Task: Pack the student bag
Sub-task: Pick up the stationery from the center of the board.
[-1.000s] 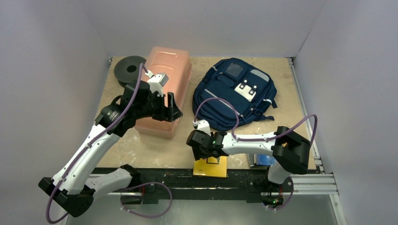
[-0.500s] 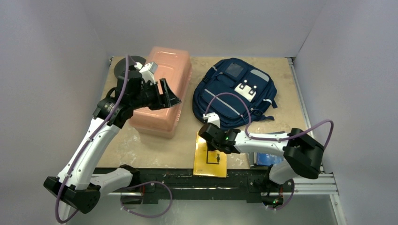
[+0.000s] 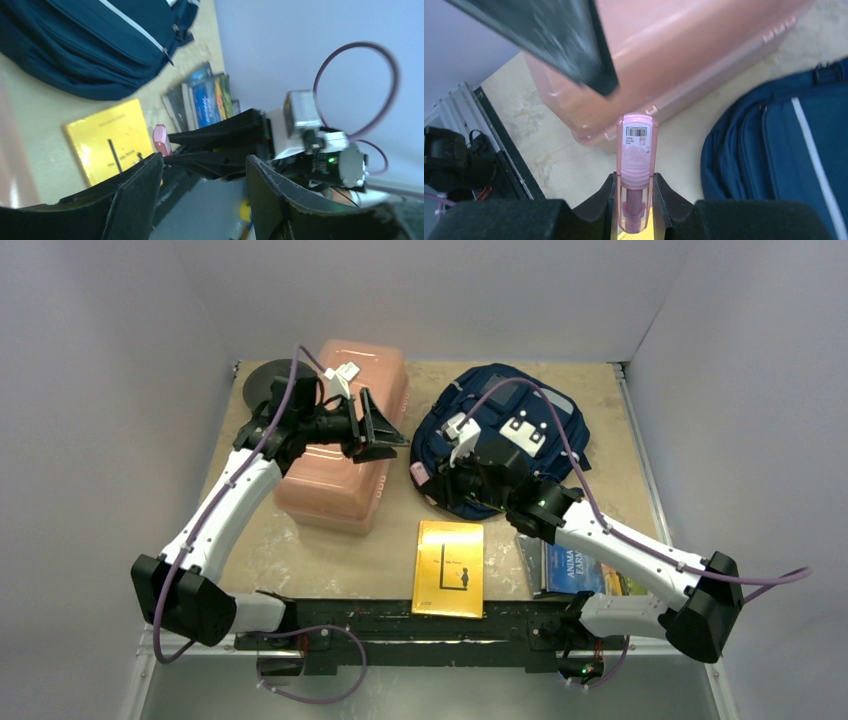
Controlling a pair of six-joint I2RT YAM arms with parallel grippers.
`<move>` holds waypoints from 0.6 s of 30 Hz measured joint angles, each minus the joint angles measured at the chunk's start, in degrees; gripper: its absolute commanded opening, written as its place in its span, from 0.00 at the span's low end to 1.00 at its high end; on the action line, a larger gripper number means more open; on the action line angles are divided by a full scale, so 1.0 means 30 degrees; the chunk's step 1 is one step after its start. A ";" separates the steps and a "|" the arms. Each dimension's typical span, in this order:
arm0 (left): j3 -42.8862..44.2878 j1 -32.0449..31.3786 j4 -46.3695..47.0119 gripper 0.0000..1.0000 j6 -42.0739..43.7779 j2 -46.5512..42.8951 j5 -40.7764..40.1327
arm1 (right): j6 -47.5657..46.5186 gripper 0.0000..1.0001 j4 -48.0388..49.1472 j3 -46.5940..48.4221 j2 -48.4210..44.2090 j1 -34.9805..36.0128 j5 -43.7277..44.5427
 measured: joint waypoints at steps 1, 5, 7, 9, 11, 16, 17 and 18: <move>-0.0007 -0.0182 -0.0204 0.56 0.0044 0.0342 0.0495 | -0.0845 0.07 -0.0255 0.0787 0.0226 -0.0036 -0.0342; -0.0007 -0.0699 -0.1676 0.54 0.0998 0.0648 0.1253 | -0.3512 0.07 -0.1778 0.3242 0.0685 -0.0029 -0.1260; -0.0007 -0.0758 -0.2324 0.51 0.1603 0.0503 0.1326 | -0.4364 0.07 -0.2499 0.3934 0.0780 -0.0022 -0.1421; -0.0007 -0.0758 -0.2732 0.49 0.2004 0.0415 0.1479 | -0.5144 0.07 -0.3315 0.4473 0.0969 -0.0029 -0.1479; -0.0015 -0.0758 -0.2951 0.49 0.2317 0.0415 0.1683 | -0.5705 0.07 -0.4014 0.4801 0.1231 -0.0029 -0.1508; -0.0022 -0.0758 -0.3417 0.53 0.2922 0.0415 0.1865 | -0.6747 0.07 -0.5814 0.5377 0.1938 -0.0029 -0.1916; -0.0022 -0.0758 -0.3432 0.53 0.2994 0.0430 0.1909 | -0.6892 0.07 -0.6156 0.5544 0.2018 -0.0029 -0.1982; -0.0022 -0.0758 -0.3439 0.53 0.3038 0.0444 0.1938 | -0.7023 0.08 -0.6433 0.5712 0.2076 -0.0029 -0.2076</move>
